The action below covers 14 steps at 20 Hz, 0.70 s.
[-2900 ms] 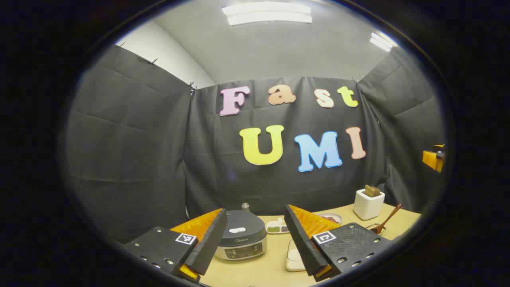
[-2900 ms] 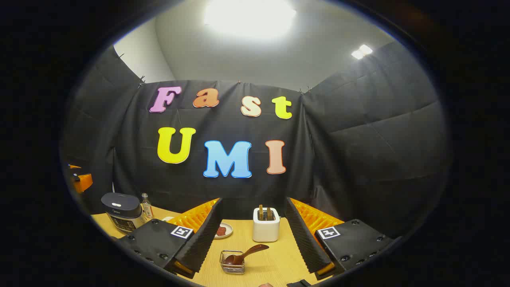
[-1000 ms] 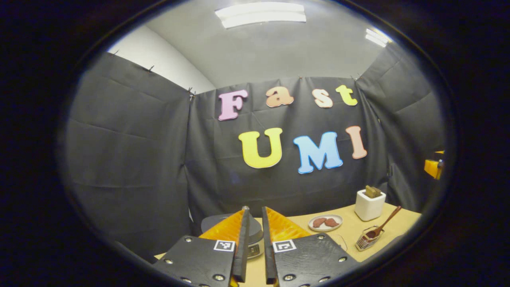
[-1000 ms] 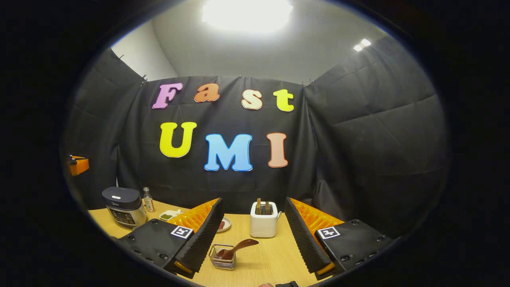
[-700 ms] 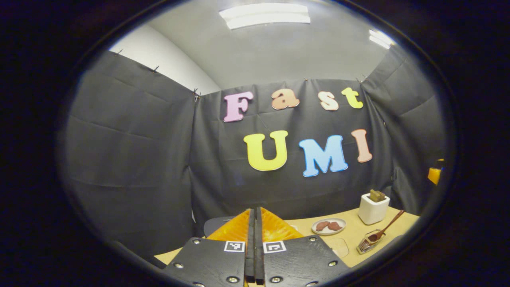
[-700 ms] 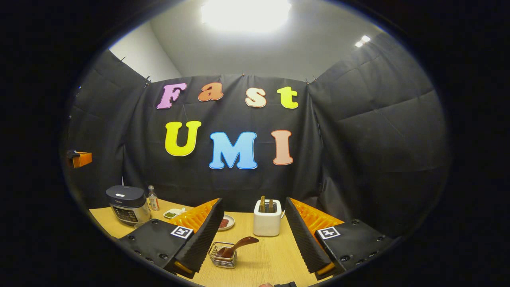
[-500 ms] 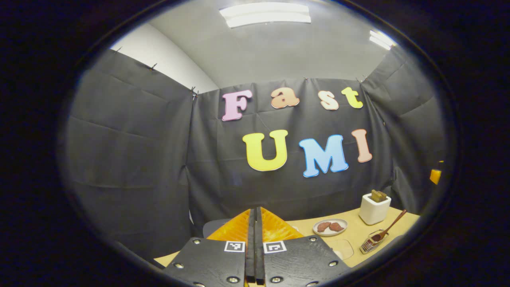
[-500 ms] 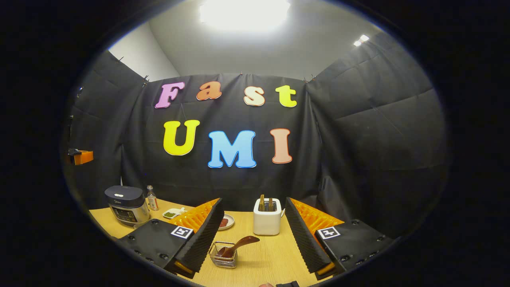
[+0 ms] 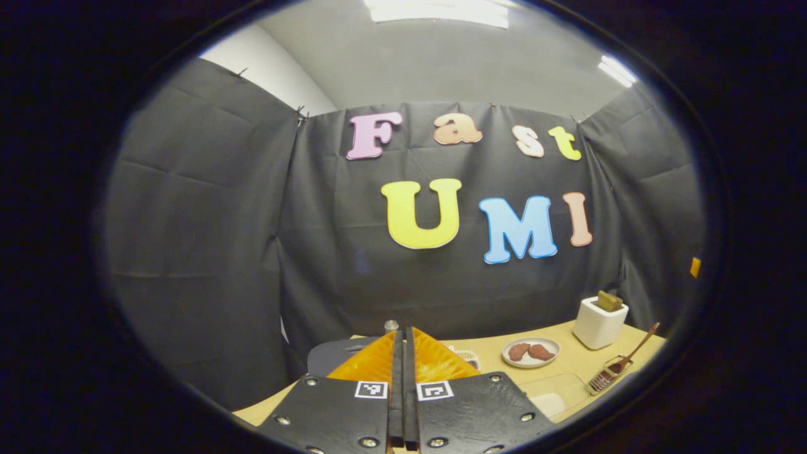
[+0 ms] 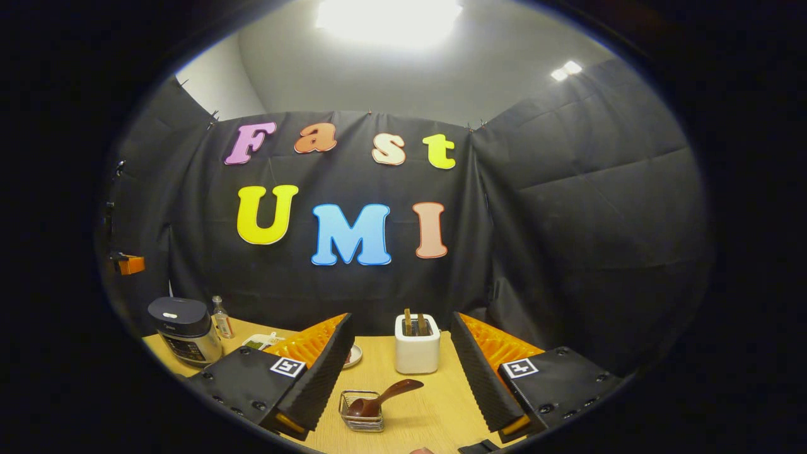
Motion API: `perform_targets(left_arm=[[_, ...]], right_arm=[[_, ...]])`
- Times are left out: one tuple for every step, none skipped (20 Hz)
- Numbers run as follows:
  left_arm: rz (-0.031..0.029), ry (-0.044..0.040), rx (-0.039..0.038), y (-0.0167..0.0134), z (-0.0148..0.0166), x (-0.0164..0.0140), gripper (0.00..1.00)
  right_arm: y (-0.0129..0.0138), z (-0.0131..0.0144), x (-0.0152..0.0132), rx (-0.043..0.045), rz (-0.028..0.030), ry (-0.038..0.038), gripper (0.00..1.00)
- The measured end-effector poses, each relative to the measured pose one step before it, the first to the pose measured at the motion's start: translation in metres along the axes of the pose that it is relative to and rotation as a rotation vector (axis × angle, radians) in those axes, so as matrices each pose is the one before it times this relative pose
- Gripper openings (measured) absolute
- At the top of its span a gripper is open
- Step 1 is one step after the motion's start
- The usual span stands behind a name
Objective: Close the left gripper, press the button to open the rice cooker; take a wooden spoon from the chopstick holder with the right hand, scoop a spoonful of rice and pour it into the rice cooker, then put the wooden spoon back into the chopstick holder.
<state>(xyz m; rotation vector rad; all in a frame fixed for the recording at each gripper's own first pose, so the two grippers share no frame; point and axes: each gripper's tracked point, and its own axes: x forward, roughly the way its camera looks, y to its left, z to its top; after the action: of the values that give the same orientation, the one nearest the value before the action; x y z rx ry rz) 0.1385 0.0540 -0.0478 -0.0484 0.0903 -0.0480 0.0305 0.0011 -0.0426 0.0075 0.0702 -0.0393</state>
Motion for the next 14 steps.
perform_targets(left_arm=[[-0.00818,0.01451,-0.00588,0.00332,-0.00918,0.00918,0.01],[-0.00952,0.01809,-0.00562,0.00319,-0.01133,0.00698,0.02],[-0.00506,0.01705,-0.00528,0.00363,-0.00953,0.00828,0.02],[-0.00728,0.01699,-0.00746,0.00272,-0.01059,0.00723,0.01],[-0.00451,0.01812,-0.00825,0.00323,-0.00977,0.00722,0.01],[-0.00562,0.01785,-0.00804,0.00227,-0.01119,0.00840,0.01],[-0.00494,0.01607,-0.00576,0.00230,-0.00922,0.00657,0.01],[-0.00269,0.01363,-0.00290,0.00236,-0.00876,0.00689,0.02],[-0.00429,0.01395,-0.00361,0.00351,-0.00746,0.00578,0.02],[-0.00411,0.01475,-0.00534,0.00176,-0.00815,0.00593,0.01],[-0.00376,0.01631,-0.00488,0.00269,-0.00614,0.00424,0.01],[-0.00283,0.01334,-0.00447,-0.00004,-0.01011,0.00556,0.01],[-0.00111,0.01312,-0.00205,-0.00011,-0.00875,0.00436,0.02],[-0.00008,0.01385,-0.00260,0.00085,-0.00582,0.00426,0.02]], right_arm=[[0.00433,-0.00057,0.00096,-0.00943,-0.00600,0.00229,0.98],[0.00445,-0.00055,0.00164,-0.00772,-0.00528,0.00369,0.97],[0.00393,-0.00036,0.00090,-0.00495,-0.00531,0.00543,0.97],[0.00352,-0.00058,0.00101,-0.00247,-0.00607,0.00355,0.98],[0.00290,0.00077,-0.00009,-0.00244,-0.00715,0.00102,0.98],[0.00286,-0.00053,-0.00093,-0.00525,-0.00635,0.00242,0.98],[0.00186,0.00023,-0.00039,-0.00816,-0.00665,0.00241,0.98],[0.00154,-0.00089,0.00003,-0.00830,-0.00538,0.00427,0.97],[0.00172,-0.00081,0.00006,-0.00709,-0.00401,0.00368,0.97],[0.00203,-0.00054,0.00056,-0.00617,-0.00374,0.00386,0.98],[0.00221,-0.00018,0.00058,-0.00536,-0.00281,0.00364,0.98],[0.00095,0.00059,-0.00104,-0.00566,-0.00247,0.00166,0.98],[0.00117,0.00095,-0.00057,-0.00648,-0.00272,0.00102,0.98],[0.00074,-0.00094,0.00116,-0.00601,-0.00037,0.00152,0.98]])
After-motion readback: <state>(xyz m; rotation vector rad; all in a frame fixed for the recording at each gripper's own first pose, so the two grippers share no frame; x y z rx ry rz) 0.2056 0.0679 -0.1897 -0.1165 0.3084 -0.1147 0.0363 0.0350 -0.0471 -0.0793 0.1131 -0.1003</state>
